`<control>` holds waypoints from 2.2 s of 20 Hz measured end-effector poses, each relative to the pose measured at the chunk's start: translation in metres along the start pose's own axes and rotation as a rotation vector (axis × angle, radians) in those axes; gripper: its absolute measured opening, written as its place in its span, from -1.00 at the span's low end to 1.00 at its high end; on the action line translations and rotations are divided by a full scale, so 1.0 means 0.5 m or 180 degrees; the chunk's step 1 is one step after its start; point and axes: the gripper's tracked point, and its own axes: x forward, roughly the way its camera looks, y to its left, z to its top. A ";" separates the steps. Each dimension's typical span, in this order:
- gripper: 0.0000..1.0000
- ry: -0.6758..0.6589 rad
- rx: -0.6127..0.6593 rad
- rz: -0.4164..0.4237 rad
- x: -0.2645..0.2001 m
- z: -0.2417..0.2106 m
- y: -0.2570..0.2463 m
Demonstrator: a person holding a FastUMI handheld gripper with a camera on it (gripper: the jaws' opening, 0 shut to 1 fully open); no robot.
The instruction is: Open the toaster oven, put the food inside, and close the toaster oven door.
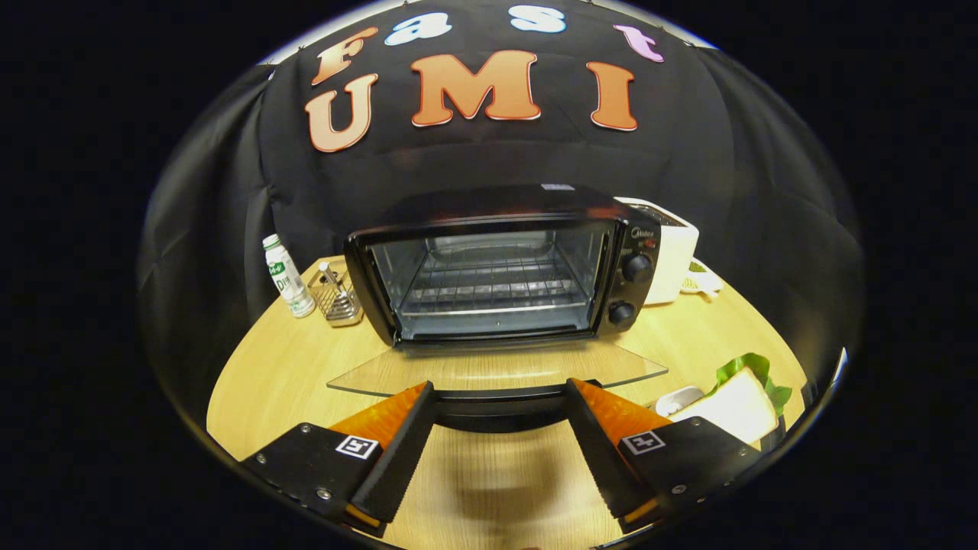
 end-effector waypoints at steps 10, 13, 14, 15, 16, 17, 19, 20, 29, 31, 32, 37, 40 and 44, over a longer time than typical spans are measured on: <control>0.98 0.0222 0.0083 -0.0027 0.007 -0.092 0.001; 1.00 0.0455 0.0113 -0.0034 0.022 -0.144 -0.005; 0.99 0.0485 0.0097 -0.0039 0.031 -0.156 -0.003; 0.99 0.0507 0.0072 -0.0038 0.037 -0.165 -0.003; 0.99 0.0545 0.0048 -0.0032 0.038 -0.179 -0.004; 0.99 0.0547 0.0035 -0.0026 0.035 -0.178 -0.006; 0.99 0.0561 0.0004 0.0058 0.022 -0.166 -0.010; 0.99 0.0564 -0.0009 0.0105 0.011 -0.155 -0.016; 0.99 0.0562 -0.0534 0.0452 -0.104 0.006 -0.188; 0.98 0.0698 -0.0560 0.0544 -0.115 0.020 -0.237; 0.99 0.0787 -0.0513 0.0571 -0.118 0.027 -0.262; 0.98 0.1179 -0.0215 0.0534 -0.102 0.027 -0.388; 0.96 0.1462 -0.0024 0.0511 -0.093 0.013 -0.452; 0.98 0.1817 0.0348 0.0604 -0.074 -0.009 -0.489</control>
